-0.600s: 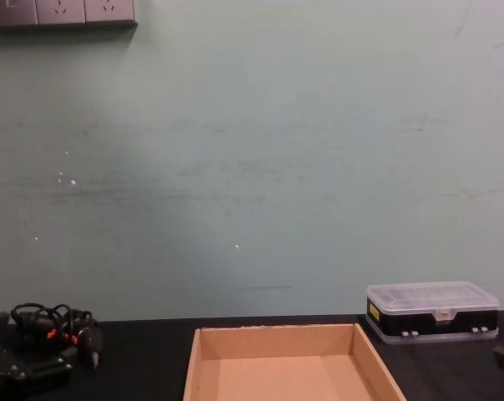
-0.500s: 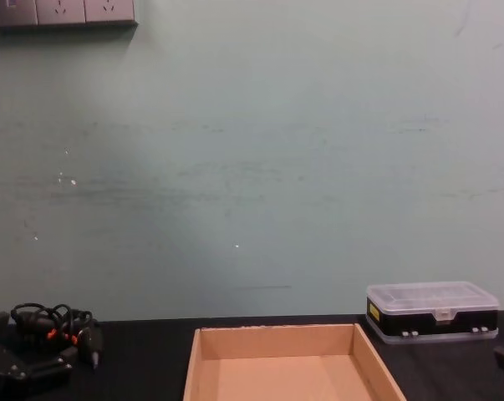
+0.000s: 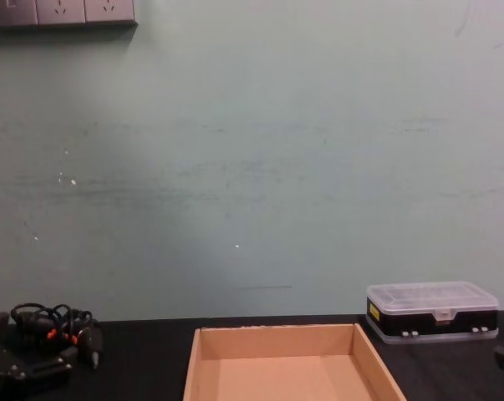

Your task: Use one hand to pick up the angle iron from the table and place it into the box.

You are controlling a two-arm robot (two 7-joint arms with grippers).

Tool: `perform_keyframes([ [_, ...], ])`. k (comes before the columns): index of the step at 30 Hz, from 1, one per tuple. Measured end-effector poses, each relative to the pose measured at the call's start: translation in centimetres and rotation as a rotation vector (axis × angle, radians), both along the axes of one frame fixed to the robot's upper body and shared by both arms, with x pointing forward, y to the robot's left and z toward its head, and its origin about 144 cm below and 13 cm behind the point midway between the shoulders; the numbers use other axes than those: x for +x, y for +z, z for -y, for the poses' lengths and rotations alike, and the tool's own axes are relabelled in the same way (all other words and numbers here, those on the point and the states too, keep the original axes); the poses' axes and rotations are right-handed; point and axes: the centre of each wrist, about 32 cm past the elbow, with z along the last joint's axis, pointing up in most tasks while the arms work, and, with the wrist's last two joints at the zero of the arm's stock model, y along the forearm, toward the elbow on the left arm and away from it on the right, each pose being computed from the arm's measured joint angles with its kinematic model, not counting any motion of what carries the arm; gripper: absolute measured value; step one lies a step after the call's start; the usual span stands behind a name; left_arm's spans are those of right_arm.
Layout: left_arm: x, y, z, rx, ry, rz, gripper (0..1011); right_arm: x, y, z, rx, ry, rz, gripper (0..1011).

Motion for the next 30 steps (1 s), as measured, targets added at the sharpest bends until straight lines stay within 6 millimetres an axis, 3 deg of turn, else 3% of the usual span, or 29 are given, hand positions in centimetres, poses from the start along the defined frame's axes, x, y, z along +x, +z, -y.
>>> perform_keyframes([
  [30, 0.00, 0.00, 0.00, 0.000, 0.000, 0.000, 1011, 0.00, 0.00, 0.00, 0.000, 0.000, 0.000, 1003],
])
